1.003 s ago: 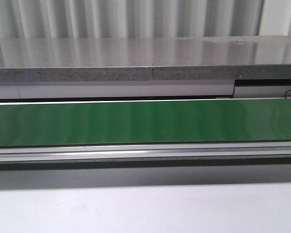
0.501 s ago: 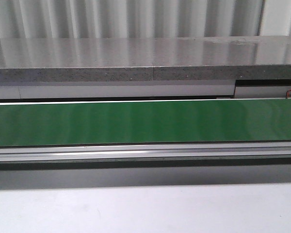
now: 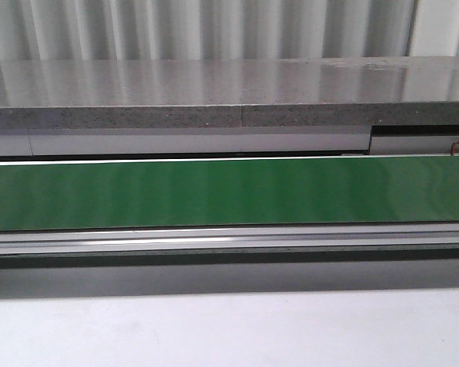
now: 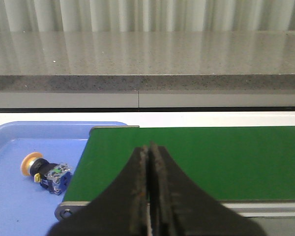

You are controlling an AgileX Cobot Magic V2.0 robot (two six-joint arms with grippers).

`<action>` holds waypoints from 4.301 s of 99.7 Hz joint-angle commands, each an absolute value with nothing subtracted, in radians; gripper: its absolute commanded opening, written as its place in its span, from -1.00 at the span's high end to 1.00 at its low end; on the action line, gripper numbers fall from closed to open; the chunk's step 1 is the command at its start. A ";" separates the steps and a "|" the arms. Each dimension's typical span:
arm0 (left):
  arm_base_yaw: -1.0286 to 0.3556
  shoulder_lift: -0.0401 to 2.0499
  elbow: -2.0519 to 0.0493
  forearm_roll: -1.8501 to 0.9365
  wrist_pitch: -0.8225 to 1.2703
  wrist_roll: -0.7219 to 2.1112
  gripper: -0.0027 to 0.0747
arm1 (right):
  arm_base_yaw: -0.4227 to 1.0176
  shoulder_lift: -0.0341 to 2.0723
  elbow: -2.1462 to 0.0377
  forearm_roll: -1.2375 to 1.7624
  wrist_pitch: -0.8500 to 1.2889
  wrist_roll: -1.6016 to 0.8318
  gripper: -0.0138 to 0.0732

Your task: Move button from right to left

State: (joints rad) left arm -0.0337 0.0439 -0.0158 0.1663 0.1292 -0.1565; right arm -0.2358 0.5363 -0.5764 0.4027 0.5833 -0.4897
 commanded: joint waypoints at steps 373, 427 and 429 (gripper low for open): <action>-0.048 -0.039 0.023 0.190 0.014 -0.193 0.98 | 0.027 -0.025 0.010 -0.046 -0.056 0.052 0.84; -0.048 -0.039 0.023 0.190 0.014 -0.193 0.98 | 0.027 -0.025 0.010 -0.046 -0.056 0.052 0.84; -0.048 -0.039 0.023 0.190 0.014 -0.193 0.98 | 0.027 -0.025 0.010 -0.046 -0.056 0.052 0.84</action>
State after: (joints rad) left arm -0.0399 -0.0040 -0.0030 0.1901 0.0929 -0.1859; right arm 0.0263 -0.0113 0.0262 -0.0498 0.0184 0.0533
